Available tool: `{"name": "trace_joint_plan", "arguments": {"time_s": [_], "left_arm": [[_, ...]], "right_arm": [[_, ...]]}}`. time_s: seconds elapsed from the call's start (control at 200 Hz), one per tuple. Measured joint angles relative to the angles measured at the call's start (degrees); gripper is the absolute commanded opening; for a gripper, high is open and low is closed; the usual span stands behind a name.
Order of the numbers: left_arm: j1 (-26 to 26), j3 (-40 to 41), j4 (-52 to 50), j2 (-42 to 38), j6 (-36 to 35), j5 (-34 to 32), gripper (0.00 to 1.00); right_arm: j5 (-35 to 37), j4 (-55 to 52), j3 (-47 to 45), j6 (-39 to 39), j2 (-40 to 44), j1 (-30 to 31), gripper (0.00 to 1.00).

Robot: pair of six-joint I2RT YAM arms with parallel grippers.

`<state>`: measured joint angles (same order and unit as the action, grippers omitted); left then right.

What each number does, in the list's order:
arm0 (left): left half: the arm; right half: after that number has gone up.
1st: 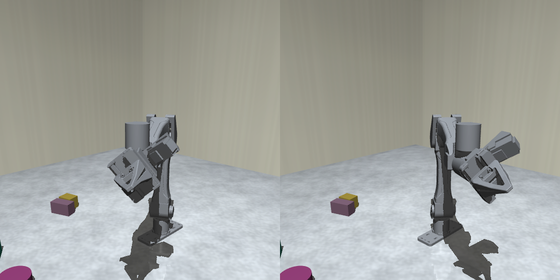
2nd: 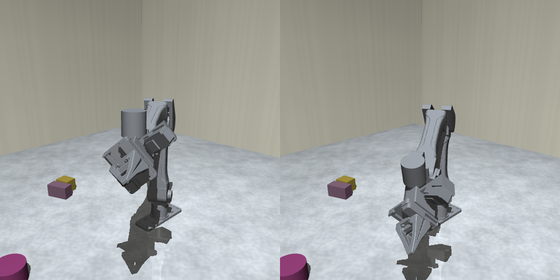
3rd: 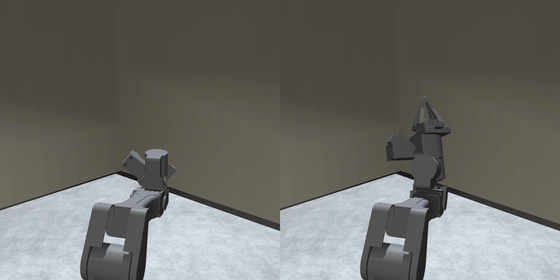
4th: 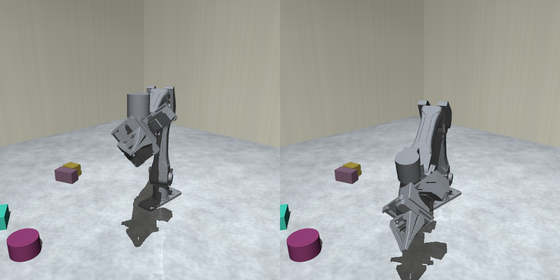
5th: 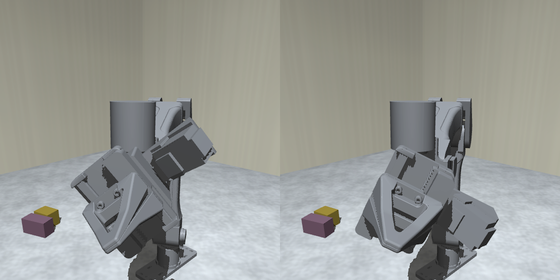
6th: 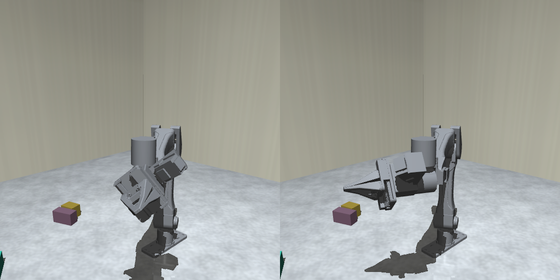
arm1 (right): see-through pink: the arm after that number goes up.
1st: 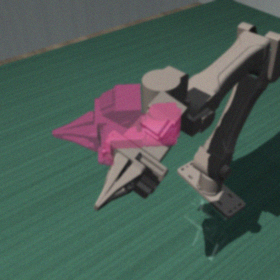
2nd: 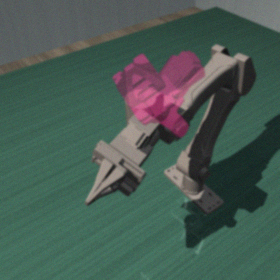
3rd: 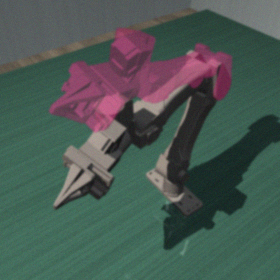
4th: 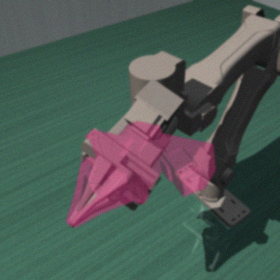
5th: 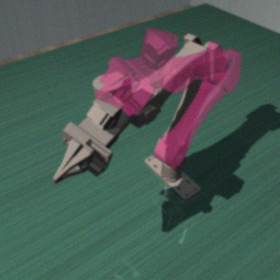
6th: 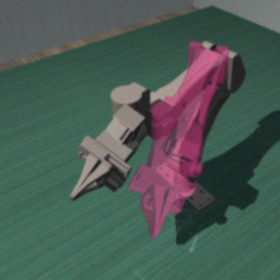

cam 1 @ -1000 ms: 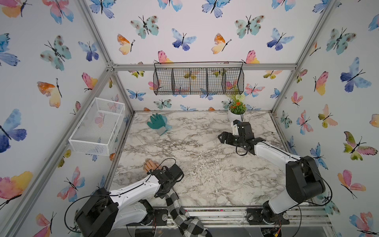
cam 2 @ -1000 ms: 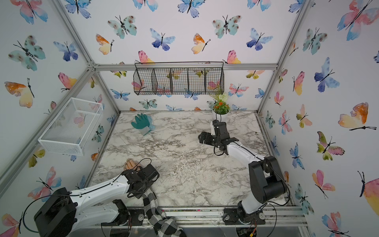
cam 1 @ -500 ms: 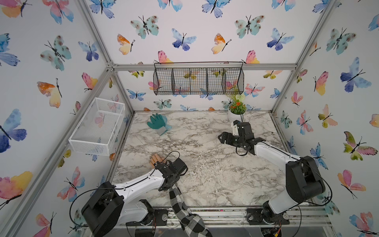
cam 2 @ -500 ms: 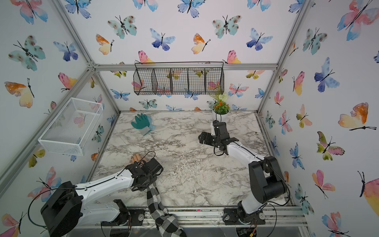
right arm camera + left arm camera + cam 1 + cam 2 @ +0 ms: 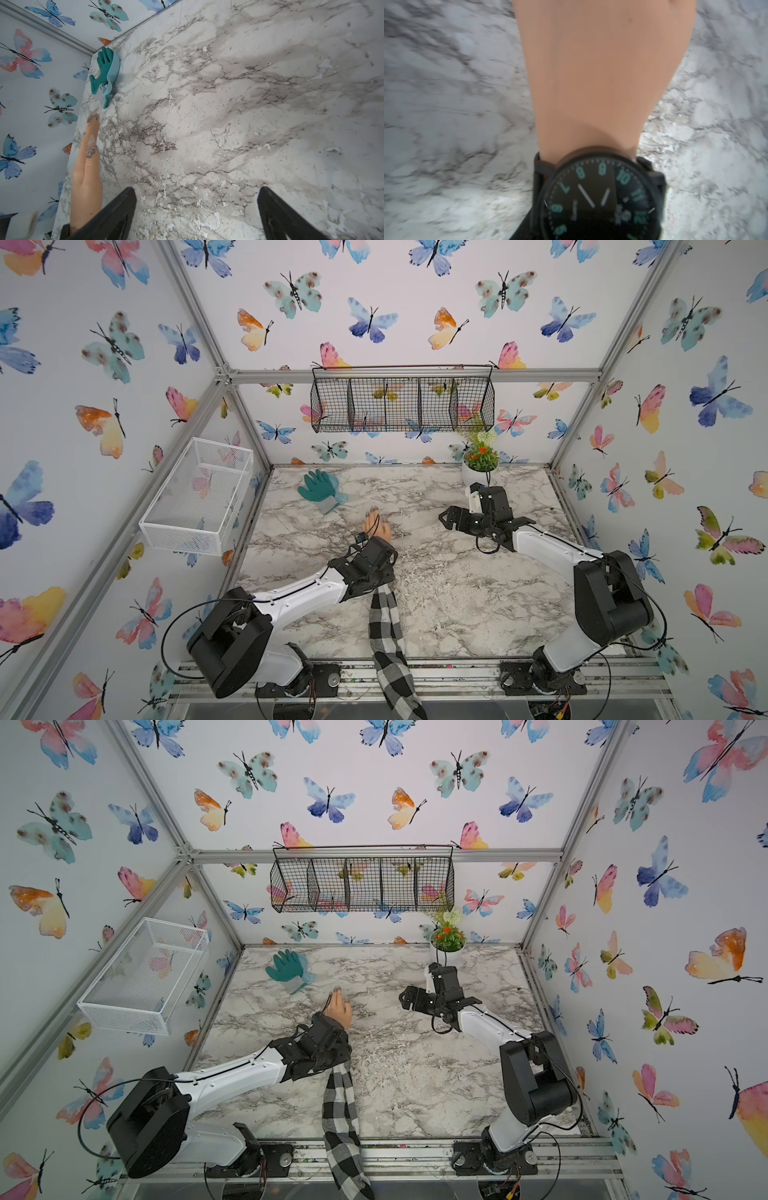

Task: Take off the watch
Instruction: Adjust the hand at the center of the board.

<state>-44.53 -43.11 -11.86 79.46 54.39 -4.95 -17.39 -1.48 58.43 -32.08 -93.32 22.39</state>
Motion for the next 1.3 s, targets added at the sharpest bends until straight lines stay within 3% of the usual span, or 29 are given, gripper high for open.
{"name": "trace_joint_plan", "arguments": {"time_s": [0.26,0.41,0.601,0.996,1.156,1.301], "left_arm": [[1.7,0.9,18.6,4.3,-5.8,16.0,0.13],[4.4,4.2,29.2,5.7,-4.4,24.4,0.13],[5.9,5.7,36.1,7.8,-1.6,30.2,0.13],[7.5,9.5,58.4,14.6,11.9,40.2,0.07],[8.2,10.3,74.5,20.9,21.6,44.1,0.07],[8.3,10.3,88.1,26.0,30.2,46.2,0.07]], "right_arm": [[-8.8,8.2,-4.8,-6.0,0.0,-0.7,0.94],[-12.8,12.5,-8.3,-9.5,0.0,-1.5,0.94],[-15.9,17.4,-11.4,-12.6,0.0,-2.1,0.94],[-22.9,31.9,-19.2,-17.9,0.0,-2.9,0.93],[-28.2,46.7,-22.7,-23.1,-1.7,-4.5,0.94],[-32.0,64.7,-24.2,-31.8,-8.3,-5.7,0.94]]}}
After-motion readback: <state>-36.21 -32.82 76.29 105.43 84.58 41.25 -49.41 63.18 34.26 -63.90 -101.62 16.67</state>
